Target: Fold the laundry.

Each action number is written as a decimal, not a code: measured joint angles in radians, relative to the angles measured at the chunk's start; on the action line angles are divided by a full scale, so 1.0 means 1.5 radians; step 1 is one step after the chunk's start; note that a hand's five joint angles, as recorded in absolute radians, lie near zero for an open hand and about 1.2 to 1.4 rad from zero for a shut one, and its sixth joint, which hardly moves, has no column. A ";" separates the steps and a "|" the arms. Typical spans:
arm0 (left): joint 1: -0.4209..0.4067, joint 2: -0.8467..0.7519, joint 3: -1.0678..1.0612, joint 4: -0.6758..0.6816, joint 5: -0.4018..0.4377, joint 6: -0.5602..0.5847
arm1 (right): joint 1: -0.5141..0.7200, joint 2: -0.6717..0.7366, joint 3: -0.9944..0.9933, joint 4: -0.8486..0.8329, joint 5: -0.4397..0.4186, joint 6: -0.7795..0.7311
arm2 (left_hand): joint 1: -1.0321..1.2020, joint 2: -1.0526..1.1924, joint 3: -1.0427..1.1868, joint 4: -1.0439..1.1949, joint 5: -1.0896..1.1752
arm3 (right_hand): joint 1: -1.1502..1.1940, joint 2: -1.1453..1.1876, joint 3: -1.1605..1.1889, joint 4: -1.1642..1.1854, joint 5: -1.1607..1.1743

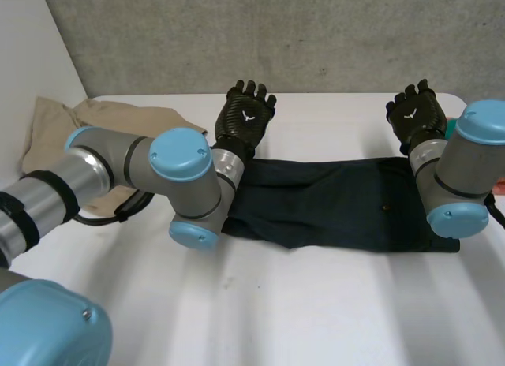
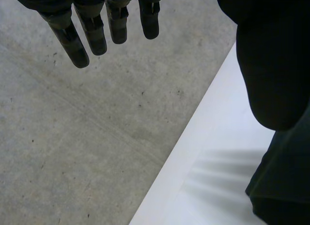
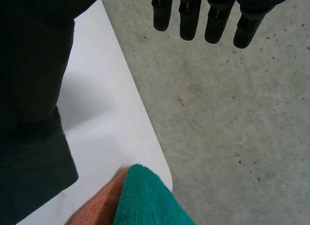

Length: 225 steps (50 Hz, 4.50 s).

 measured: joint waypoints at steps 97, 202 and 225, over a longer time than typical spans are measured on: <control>-0.101 0.192 -0.148 -0.133 -0.035 -0.247 | -0.028 -0.238 0.179 0.257 -0.259 0.480 | 0.000 -0.001 0.000 0.000 0.000 | 0.000 0.000 0.000 -0.001 0.000; -0.039 0.343 -0.082 -0.285 0.278 -0.299 | -0.254 -0.051 -0.068 -0.279 -0.200 0.498 | 0.000 -0.007 0.000 0.000 0.000 | 0.506 0.624 0.636 0.665 0.597; -0.055 0.341 -0.112 -0.285 0.280 -0.300 | -0.480 0.181 -0.040 -0.468 -0.568 0.595 | 0.000 -0.007 0.000 0.000 0.000 | 0.506 0.624 0.645 0.662 0.614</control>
